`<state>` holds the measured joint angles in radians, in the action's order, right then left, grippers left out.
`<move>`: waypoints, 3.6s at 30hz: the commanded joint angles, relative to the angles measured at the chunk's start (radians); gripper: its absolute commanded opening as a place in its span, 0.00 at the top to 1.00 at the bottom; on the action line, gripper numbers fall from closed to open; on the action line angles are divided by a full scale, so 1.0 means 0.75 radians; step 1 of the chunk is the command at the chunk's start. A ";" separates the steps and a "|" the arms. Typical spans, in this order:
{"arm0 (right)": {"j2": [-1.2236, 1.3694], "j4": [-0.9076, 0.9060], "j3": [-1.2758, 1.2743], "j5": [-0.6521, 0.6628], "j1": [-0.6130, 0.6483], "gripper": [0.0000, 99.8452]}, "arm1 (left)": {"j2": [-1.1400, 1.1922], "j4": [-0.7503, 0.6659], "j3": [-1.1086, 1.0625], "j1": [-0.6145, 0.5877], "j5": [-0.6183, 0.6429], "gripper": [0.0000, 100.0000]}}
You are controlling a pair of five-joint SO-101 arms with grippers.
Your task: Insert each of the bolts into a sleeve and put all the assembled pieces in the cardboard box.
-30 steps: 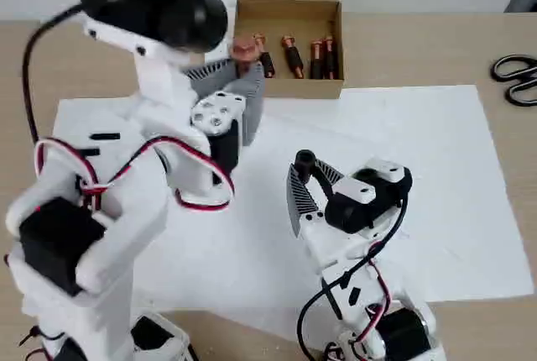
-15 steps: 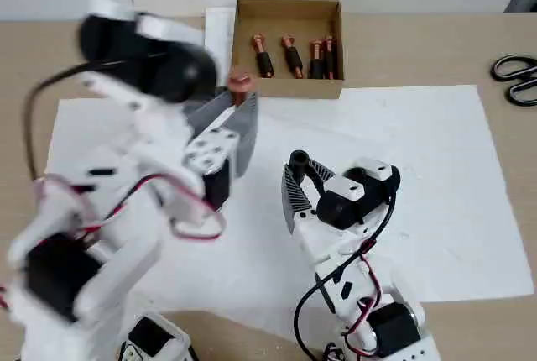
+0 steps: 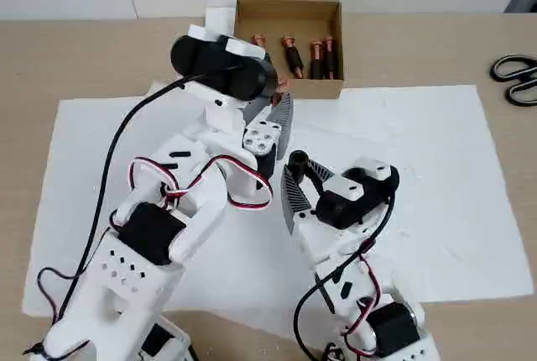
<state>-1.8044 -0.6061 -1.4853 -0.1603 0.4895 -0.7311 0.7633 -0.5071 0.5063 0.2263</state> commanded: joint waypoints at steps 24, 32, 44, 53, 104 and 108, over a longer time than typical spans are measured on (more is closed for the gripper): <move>-0.011 0.081 -0.059 -0.014 0.069 1.00 | -0.049 0.020 0.005 0.088 0.137 1.00; -0.011 0.081 -0.059 -0.012 0.069 1.00 | -0.051 0.045 -0.007 0.088 0.133 1.00; -0.013 0.081 -0.059 -0.010 0.066 1.00 | -0.053 0.061 -0.038 0.088 0.133 1.00; -0.013 0.081 -0.059 -0.010 0.064 1.00 | -0.053 0.059 -0.085 0.086 0.133 1.00; -0.013 0.077 -0.059 -0.010 0.046 1.00 | -0.182 0.055 -0.402 0.094 0.010 0.88; -0.013 0.077 -0.059 -0.010 0.046 1.00 | -0.184 0.133 -0.343 0.094 0.080 0.87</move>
<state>-1.8013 -0.5723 -1.5420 -0.1634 0.5355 -0.8539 0.8232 -0.8140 0.5738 0.2693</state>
